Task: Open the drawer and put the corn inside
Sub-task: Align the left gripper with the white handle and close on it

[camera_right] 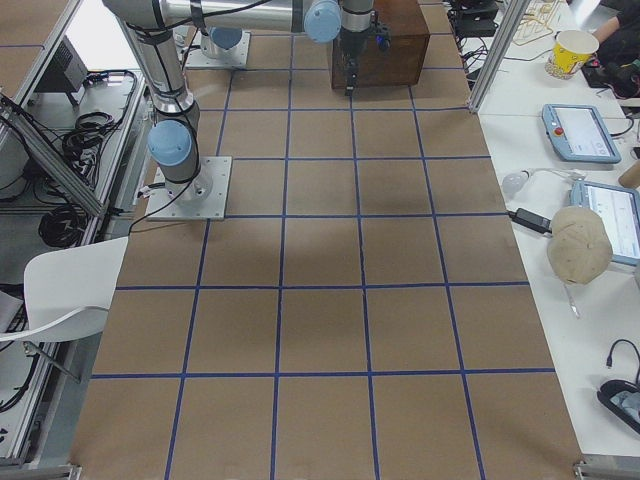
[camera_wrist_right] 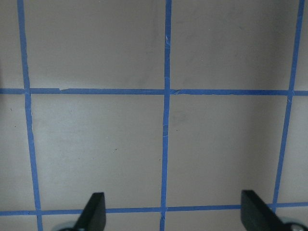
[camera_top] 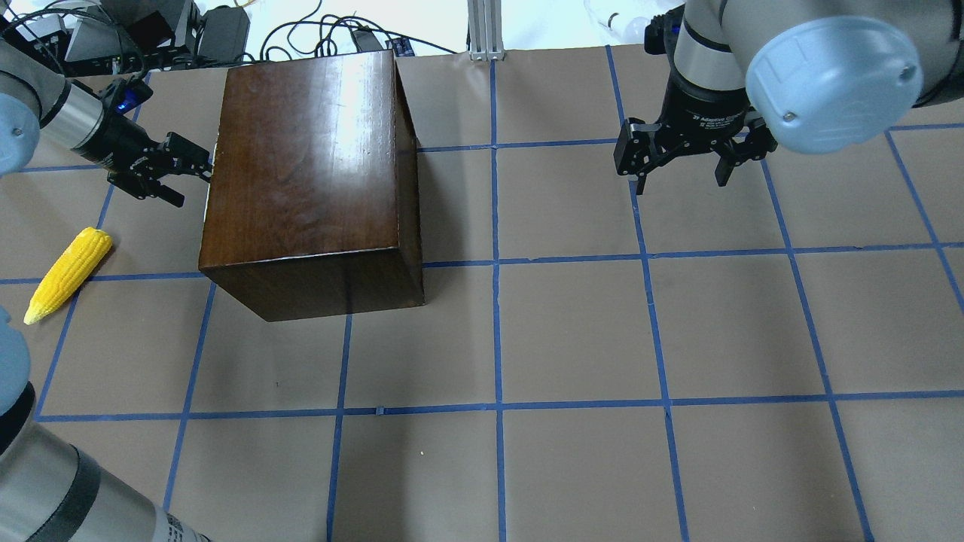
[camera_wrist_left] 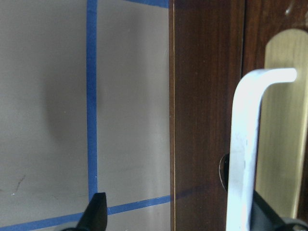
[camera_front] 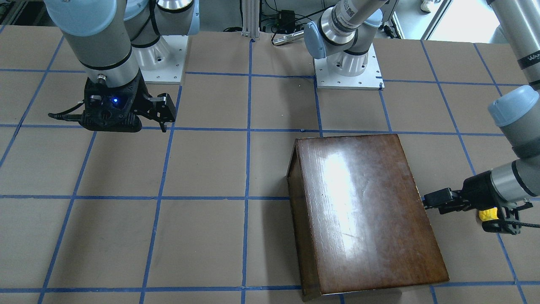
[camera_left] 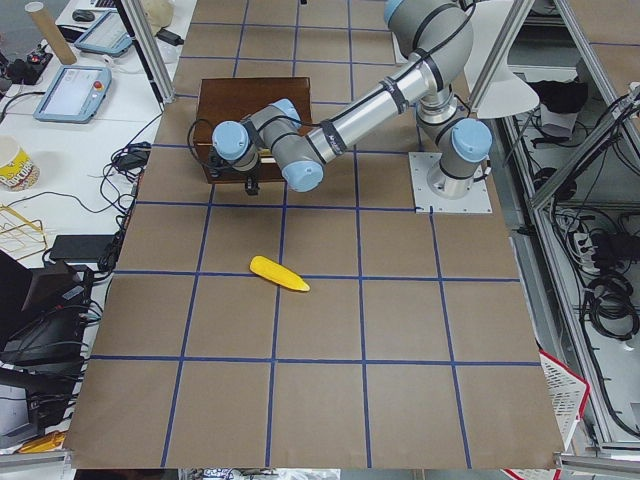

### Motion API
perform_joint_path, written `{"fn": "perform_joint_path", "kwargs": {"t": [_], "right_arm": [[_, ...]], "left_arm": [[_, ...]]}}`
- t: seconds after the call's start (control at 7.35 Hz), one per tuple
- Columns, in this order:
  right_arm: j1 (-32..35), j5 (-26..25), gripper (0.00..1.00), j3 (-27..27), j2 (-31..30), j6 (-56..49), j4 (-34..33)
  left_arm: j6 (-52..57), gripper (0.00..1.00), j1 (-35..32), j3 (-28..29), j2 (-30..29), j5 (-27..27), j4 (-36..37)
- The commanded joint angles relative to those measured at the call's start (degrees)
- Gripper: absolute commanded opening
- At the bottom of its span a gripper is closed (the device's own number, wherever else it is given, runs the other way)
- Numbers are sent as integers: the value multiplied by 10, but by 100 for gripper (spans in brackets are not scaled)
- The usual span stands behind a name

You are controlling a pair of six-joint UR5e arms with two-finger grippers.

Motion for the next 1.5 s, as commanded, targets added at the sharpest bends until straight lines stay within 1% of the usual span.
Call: {"fn": "perform_joint_path", "kwargs": {"t": [0.0,0.27,1.22,1.36], "right_arm": [[0,0,100,0,0,0,0],[0,0,100,0,0,0,0],[0,0,100,0,0,0,0],[0,0,100,0,0,0,0]], "left_arm": [[-2,100,-1,-1,-1,0,-2],[-20,100,-7,-6,0,0,-1],[-8,100,-7,-4,0,6,1],[-8,100,-7,-3,-1,16,1]]}}
